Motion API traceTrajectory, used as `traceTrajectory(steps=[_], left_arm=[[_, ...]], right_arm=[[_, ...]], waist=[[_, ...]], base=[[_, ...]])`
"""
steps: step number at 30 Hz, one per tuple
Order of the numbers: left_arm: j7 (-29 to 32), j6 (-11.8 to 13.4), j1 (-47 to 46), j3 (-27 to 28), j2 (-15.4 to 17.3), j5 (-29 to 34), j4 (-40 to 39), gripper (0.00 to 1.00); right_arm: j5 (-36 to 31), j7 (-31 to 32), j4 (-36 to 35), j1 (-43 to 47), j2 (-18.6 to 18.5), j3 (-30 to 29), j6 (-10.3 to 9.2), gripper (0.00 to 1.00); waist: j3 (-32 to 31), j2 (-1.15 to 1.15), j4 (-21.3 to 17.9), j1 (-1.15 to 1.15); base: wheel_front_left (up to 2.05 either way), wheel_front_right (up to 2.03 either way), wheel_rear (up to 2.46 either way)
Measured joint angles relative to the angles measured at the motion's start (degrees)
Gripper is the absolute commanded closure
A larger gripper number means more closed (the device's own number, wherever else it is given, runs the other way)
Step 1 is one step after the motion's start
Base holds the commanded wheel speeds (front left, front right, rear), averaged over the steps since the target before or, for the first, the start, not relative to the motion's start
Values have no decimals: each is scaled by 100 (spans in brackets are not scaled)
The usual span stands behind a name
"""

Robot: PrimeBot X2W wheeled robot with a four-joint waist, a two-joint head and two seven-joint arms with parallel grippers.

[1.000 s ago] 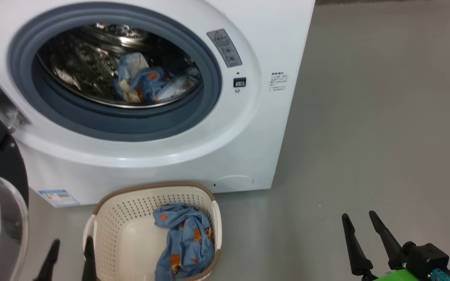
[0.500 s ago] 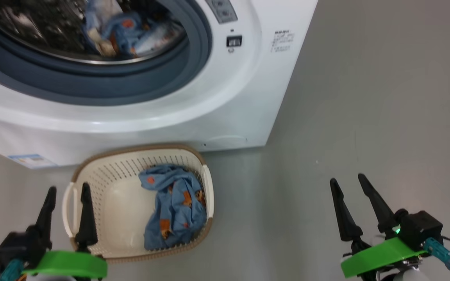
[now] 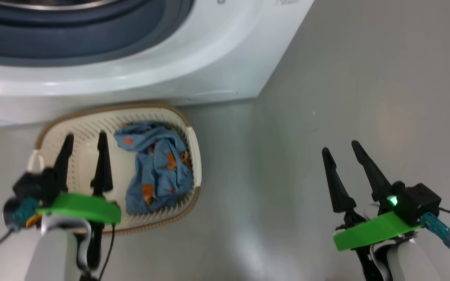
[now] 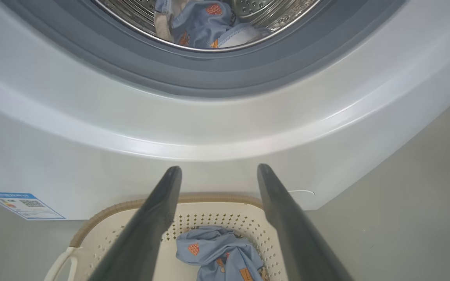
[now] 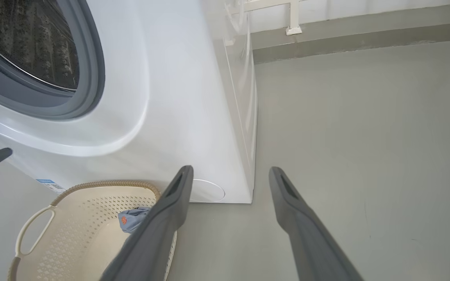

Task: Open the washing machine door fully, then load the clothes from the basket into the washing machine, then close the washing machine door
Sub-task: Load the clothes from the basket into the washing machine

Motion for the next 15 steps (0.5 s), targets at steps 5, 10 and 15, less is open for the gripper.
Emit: traceTrajectory(steps=[5, 10, 15], left_arm=[[0, 0, -502, -219, 101, -208, 428, 0], [0, 0, -992, -452, 268, -434, 1067, 0], [0, 0, -1401, -829, 454, -628, 1697, 0]], right_arm=[[-60, 0, -47, -169, -2, 59, 1, 0], [-77, 0, -119, -326, -12, 100, 0, 0], [-76, 0, -190, -390, -13, 153, 0, 0]], waist=[[403, 0, -38, 0], [892, 0, -91, 0], [1315, 0, -172, 0]], base=[[0, 0, 0], [0, 0, 0], [0, 0, 0]])
